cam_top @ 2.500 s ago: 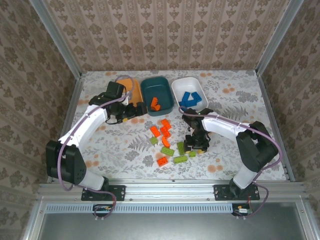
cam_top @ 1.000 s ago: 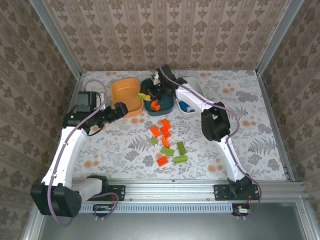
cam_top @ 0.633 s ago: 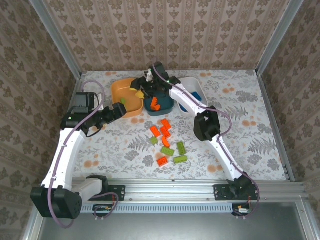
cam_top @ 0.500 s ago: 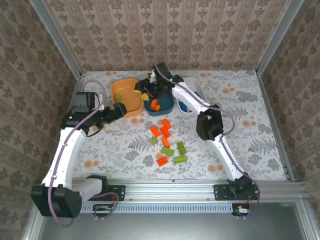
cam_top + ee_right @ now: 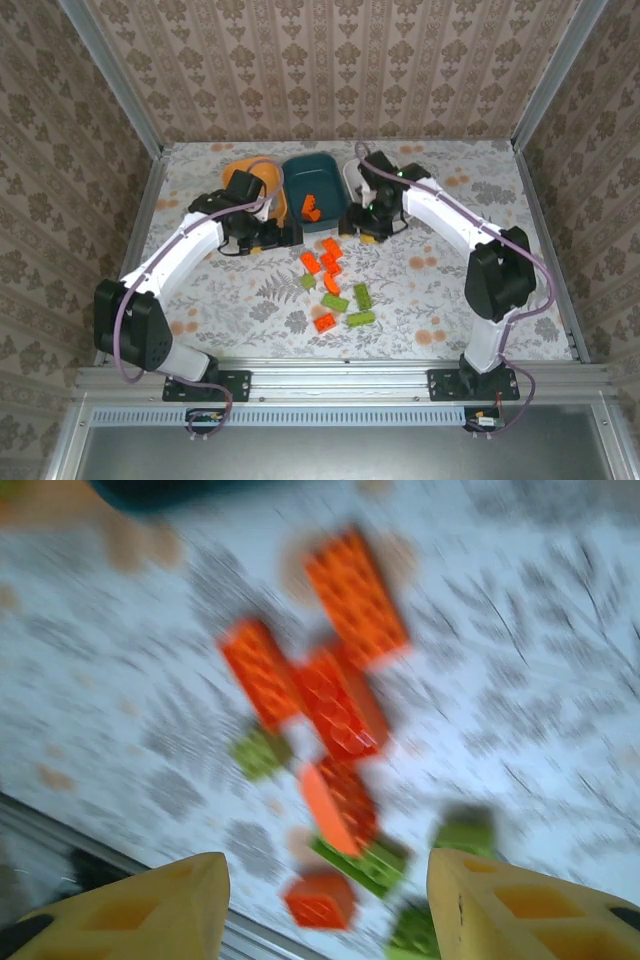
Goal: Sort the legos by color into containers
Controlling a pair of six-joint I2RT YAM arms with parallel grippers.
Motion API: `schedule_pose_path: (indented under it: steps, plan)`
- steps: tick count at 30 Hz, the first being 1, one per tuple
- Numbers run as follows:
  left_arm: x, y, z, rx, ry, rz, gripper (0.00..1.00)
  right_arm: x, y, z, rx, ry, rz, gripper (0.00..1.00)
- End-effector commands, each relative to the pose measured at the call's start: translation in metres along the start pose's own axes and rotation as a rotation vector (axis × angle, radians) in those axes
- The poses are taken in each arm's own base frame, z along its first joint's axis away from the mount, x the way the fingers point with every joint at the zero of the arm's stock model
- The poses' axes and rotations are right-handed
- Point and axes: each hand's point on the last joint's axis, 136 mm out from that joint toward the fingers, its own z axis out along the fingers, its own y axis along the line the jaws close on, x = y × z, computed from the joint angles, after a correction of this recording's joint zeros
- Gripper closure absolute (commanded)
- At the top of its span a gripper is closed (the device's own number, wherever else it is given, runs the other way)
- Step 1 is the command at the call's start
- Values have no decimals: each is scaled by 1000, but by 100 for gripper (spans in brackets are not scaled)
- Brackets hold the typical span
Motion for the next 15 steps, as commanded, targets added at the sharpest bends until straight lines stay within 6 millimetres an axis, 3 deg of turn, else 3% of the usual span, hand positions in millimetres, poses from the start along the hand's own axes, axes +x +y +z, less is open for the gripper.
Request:
schedule_pose_path:
  steps: [1, 7, 15]
  plan:
    - [-12, -10, -1, 45, -31, -22, 0, 49, -38, 16, 165, 121, -77, 44]
    - [-17, -15, 1, 67, -24, -28, 0, 68, -46, 43, 242, 164, -130, 43]
    - [-15, -14, -5, 62, -27, -26, 0, 74, -54, 65, 335, 195, -173, 42]
